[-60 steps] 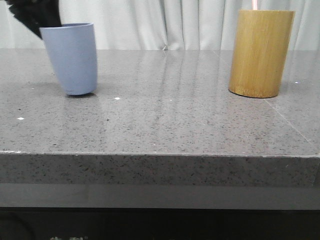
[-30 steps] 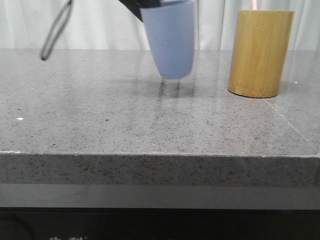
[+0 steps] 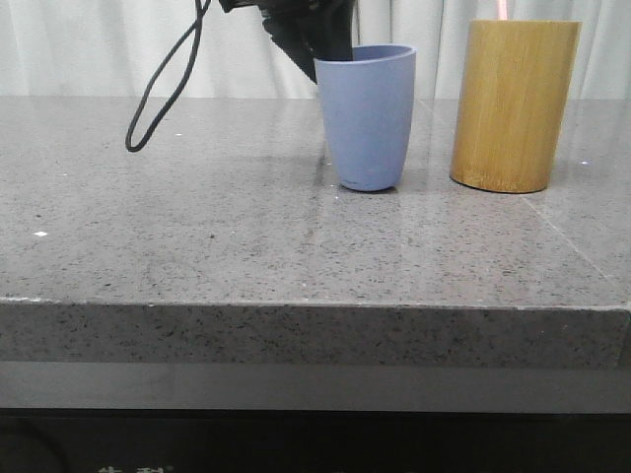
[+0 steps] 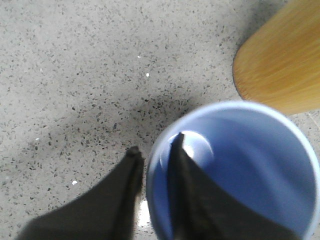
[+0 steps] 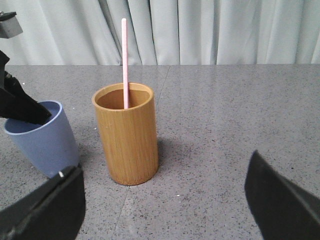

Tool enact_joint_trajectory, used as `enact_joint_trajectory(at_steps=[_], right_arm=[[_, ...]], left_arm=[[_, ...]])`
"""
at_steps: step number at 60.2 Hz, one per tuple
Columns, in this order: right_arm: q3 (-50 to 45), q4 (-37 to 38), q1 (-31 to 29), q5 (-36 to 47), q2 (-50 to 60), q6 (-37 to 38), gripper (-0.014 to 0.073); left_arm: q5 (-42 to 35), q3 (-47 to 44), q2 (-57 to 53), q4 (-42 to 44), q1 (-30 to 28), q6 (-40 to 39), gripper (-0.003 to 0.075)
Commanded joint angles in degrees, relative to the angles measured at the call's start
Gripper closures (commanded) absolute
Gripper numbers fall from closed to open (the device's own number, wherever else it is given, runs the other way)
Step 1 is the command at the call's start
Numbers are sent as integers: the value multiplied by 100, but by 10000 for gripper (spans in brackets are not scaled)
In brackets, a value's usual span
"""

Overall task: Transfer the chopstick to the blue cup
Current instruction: 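Carry the blue cup with the left gripper next to the bamboo holder, then release the blue cup and lift the left gripper away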

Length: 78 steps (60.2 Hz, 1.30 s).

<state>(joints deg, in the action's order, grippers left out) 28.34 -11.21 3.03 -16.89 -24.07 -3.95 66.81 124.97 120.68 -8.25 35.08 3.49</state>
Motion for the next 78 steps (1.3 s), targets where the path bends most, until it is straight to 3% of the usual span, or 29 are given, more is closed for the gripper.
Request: enact_joint_trajectory(at_steps=[1, 5, 10, 19, 28, 42, 57, 70, 78], right_arm=[[204, -9, -45, 432, -78, -24, -59], [204, -9, -45, 432, -78, -24, -59], [204, -9, -45, 432, -78, -24, -59], [204, -9, -45, 432, -78, -24, -59], [205, -9, -45, 371, -78, -24, -59], [205, -9, -45, 370, -78, -24, -59], [205, -9, -45, 370, -78, -24, -59], [205, -9, -45, 370, -78, -24, -59], [205, -9, -45, 370, -78, -24, -59]], left_arm=[[-221, 189, -371, -177, 31, -54, 363], [-79, 236, -371, -298, 31, -54, 247], [408, 429, -371, -393, 31, -54, 180], [597, 622, -585, -346, 18, -54, 202], [597, 611, -956, -11, 17, -54, 276], [597, 25, -1596, 825, -90, -54, 492], [597, -1215, -2409, 925, -925, -162, 738], [537, -2224, -3260, 889, -1904, -161, 739], [62, -3249, -3989, 715, -2573, -204, 739]])
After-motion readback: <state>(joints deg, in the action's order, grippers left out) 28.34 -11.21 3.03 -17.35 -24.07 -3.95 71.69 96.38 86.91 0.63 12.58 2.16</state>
